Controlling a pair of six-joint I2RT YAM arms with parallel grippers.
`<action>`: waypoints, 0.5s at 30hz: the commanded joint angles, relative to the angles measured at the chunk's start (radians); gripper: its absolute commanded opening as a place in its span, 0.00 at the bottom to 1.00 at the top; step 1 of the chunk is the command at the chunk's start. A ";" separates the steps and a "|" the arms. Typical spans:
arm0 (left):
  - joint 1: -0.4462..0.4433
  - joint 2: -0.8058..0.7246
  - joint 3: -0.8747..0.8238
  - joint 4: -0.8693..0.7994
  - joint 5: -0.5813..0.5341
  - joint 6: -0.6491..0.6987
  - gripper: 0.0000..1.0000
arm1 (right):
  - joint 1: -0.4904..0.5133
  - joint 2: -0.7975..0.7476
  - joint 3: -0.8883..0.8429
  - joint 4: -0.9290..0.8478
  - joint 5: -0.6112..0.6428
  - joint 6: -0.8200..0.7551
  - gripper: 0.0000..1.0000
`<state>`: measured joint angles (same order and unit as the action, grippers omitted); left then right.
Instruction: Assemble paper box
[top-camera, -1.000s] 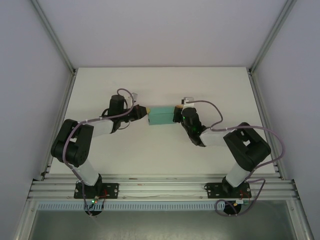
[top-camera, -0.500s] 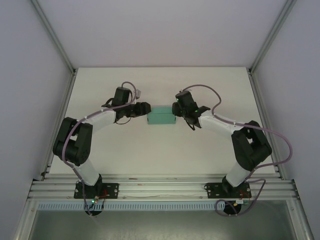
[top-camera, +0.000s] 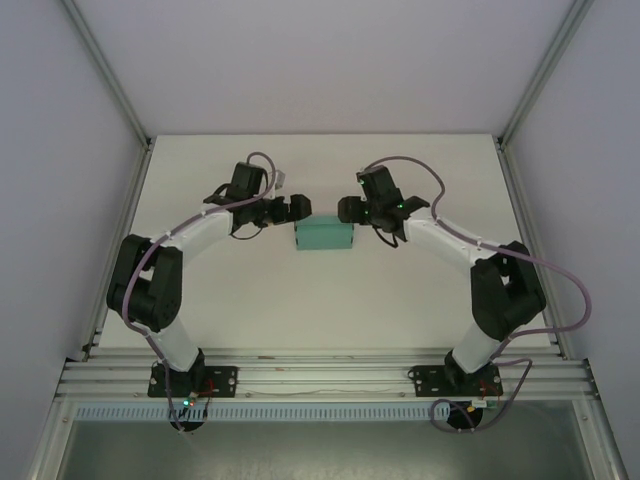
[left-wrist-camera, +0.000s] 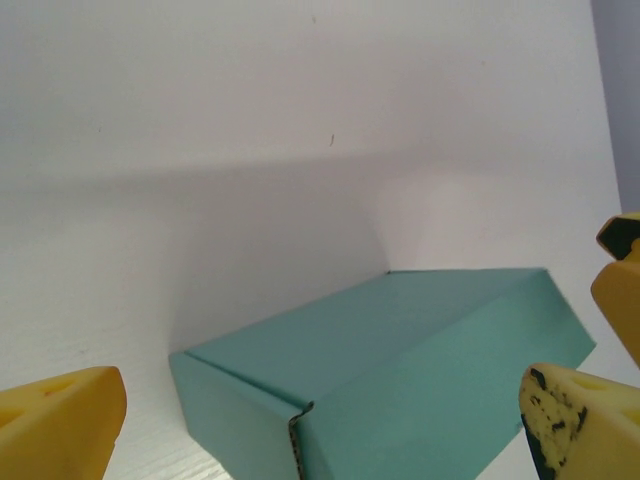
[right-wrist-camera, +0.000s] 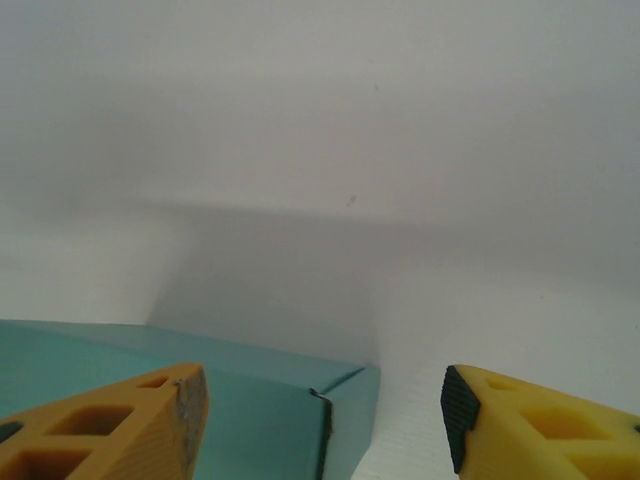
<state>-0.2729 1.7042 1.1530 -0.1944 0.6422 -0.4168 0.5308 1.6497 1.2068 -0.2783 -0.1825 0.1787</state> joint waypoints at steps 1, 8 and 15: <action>0.006 0.026 0.030 -0.046 0.007 0.022 1.00 | -0.008 -0.027 0.053 -0.066 -0.046 -0.091 0.64; 0.006 0.022 -0.072 -0.007 0.051 0.010 0.73 | -0.011 -0.017 0.000 -0.100 -0.109 -0.097 0.56; 0.010 0.062 -0.119 0.030 0.081 -0.006 0.45 | -0.035 0.046 -0.079 -0.064 -0.181 0.027 0.39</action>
<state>-0.2729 1.7153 1.0687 -0.1505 0.7223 -0.4248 0.5137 1.6588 1.1591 -0.3107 -0.3408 0.1440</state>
